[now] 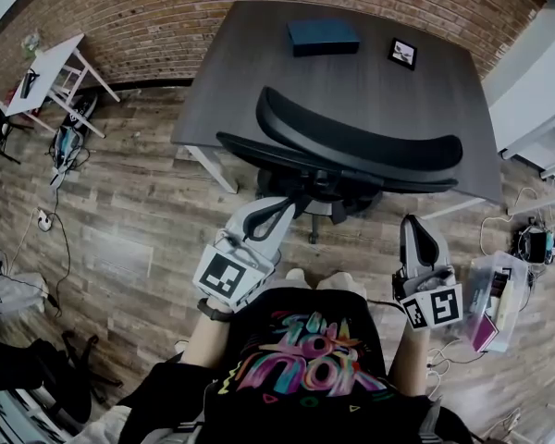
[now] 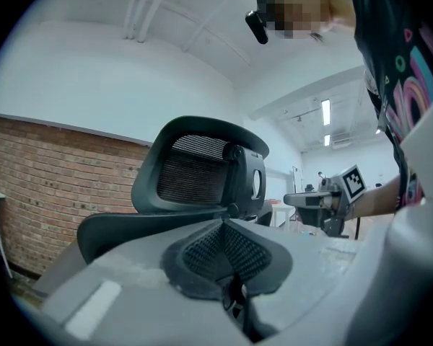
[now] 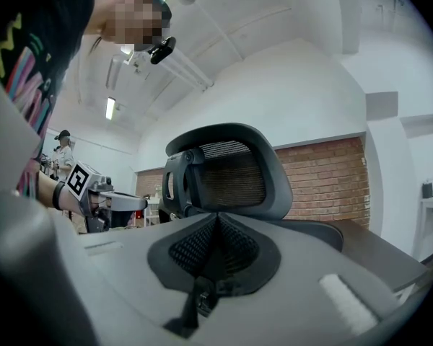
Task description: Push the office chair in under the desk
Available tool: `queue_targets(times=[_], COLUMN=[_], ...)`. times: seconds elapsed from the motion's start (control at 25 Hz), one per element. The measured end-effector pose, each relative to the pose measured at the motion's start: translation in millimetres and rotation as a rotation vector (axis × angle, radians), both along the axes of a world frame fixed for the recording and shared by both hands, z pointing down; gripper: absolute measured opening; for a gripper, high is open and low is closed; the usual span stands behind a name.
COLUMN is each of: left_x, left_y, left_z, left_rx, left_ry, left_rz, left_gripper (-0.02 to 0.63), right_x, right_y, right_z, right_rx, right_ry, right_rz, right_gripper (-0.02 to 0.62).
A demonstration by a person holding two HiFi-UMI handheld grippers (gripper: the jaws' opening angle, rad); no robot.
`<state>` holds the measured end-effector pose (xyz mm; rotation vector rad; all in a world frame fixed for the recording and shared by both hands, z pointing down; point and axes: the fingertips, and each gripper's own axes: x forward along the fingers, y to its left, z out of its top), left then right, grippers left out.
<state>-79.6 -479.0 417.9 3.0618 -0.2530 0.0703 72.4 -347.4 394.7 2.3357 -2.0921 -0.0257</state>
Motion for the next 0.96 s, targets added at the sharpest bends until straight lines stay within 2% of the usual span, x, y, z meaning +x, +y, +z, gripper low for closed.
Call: queue_targets(times=[0.96], left_x=[-2], left_y=[-6], left_z=[2], left_rx=[0.018], left_ry=[-0.018], left_rz=[-0.02], left_gripper=[0.0], right_x=[0], right_y=[-10], right_z=[0], right_rx=[0.006], right_ry=[-0.001], right_rz=[-0.026], right_gripper=[-0.002])
